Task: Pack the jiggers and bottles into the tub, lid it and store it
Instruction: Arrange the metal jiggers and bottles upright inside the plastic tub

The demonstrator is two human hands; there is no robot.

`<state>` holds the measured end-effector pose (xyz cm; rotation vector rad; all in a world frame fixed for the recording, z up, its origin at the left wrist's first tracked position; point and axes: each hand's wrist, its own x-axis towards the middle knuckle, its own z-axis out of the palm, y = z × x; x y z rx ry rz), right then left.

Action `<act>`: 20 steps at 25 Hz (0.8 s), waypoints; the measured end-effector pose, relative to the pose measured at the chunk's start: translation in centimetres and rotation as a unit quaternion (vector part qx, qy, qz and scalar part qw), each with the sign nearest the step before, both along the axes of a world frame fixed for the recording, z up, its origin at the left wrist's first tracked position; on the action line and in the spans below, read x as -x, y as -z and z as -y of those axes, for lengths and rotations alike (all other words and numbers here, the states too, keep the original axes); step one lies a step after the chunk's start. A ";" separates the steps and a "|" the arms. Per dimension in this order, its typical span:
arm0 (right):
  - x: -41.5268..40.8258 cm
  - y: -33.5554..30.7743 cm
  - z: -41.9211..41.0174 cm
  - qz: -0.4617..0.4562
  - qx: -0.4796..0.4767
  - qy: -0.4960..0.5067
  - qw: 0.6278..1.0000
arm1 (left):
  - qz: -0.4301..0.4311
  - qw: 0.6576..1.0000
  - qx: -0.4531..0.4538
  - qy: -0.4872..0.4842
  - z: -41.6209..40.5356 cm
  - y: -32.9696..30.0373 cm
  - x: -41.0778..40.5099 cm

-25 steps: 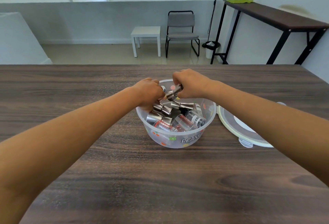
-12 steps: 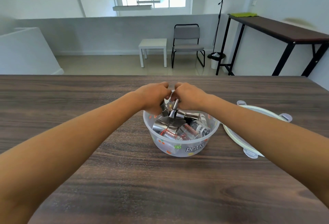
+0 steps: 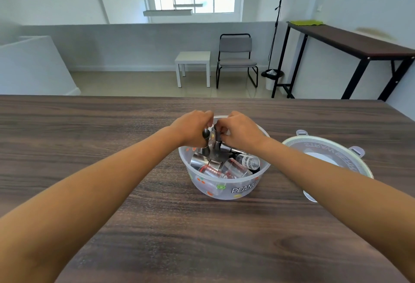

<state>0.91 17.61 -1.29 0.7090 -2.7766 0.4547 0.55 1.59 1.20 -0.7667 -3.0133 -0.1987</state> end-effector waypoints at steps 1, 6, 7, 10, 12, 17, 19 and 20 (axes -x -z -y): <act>0.0 0.1 0.1 -0.005 -0.011 -0.003 1.000 | -0.009 1.000 0.000 0.002 0.1 0.3 -0.1; 0.1 0.3 0.4 -0.033 -0.023 0.009 0.999 | -0.067 0.998 -0.003 -0.007 1.4 0.8 -0.4; 0.2 0.5 0.4 -0.038 -0.020 0.019 0.999 | -0.081 0.997 0.005 -0.013 1.8 0.9 -0.5; 0.5 0.7 0.8 -0.033 -0.035 0.031 0.998 | -0.102 0.994 -0.001 -0.032 2.5 1.0 -0.7; 0.6 0.6 1.1 -0.029 -0.044 0.037 0.998 | -0.105 0.994 -0.014 -0.040 2.5 1.0 -0.8; -0.1 -0.1 0.6 0.037 0.019 0.055 0.998 | -0.098 0.994 0.005 -0.043 2.2 0.4 -1.3; -0.1 -0.9 -0.4 0.120 0.073 0.085 0.986 | -0.044 0.998 0.013 -0.036 2.3 -0.3 -1.8; 0.0 -1.5 -1.0 0.154 0.060 0.100 0.981 | -0.011 0.999 0.038 -0.025 2.4 -0.6 -2.1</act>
